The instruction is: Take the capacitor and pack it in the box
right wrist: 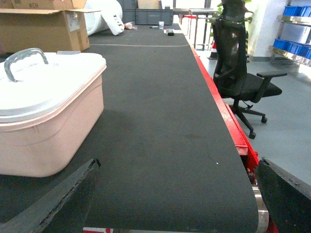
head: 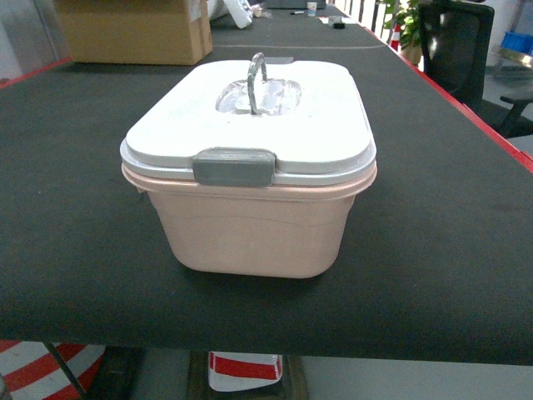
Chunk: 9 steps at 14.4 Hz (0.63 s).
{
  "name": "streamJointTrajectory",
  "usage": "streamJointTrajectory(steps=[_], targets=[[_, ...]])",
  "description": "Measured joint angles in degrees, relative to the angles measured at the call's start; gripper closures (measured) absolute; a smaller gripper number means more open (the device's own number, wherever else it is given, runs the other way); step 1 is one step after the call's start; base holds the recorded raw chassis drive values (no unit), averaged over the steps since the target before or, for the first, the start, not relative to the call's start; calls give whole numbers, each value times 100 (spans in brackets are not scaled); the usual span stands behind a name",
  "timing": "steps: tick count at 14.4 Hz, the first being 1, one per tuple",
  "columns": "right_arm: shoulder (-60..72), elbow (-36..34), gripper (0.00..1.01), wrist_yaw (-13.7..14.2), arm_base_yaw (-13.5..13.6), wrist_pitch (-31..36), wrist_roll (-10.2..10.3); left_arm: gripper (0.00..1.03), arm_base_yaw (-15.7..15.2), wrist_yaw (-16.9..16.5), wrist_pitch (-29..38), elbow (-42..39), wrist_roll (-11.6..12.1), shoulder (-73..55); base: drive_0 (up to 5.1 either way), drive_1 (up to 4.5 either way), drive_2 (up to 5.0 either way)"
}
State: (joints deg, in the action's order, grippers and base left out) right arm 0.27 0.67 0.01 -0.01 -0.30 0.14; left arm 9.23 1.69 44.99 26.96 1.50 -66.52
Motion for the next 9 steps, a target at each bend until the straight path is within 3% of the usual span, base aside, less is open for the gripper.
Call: streamJointTrajectory(steps=[2, 3, 4, 5, 9], targets=[[0, 0, 3, 0, 0, 0, 0, 5, 70, -142, 66, 13, 2, 55, 0, 0, 0], [0, 0, 3, 2, 0, -2, 0, 12, 144, 273, -616, 85, -22, 201, 0, 0, 0], [0, 0, 3, 0, 0, 2, 0, 26, 48, 645, -874, -184, -68, 540, 0, 0, 0], [0, 0, 3, -2, 0, 0, 0, 39, -111, 675, -807, -538, -107, 831, 0, 0, 0], [0, 0, 3, 0, 0, 2, 0, 93, -420, 352, -772, -1526, -118, 1727, 0, 0, 0]])
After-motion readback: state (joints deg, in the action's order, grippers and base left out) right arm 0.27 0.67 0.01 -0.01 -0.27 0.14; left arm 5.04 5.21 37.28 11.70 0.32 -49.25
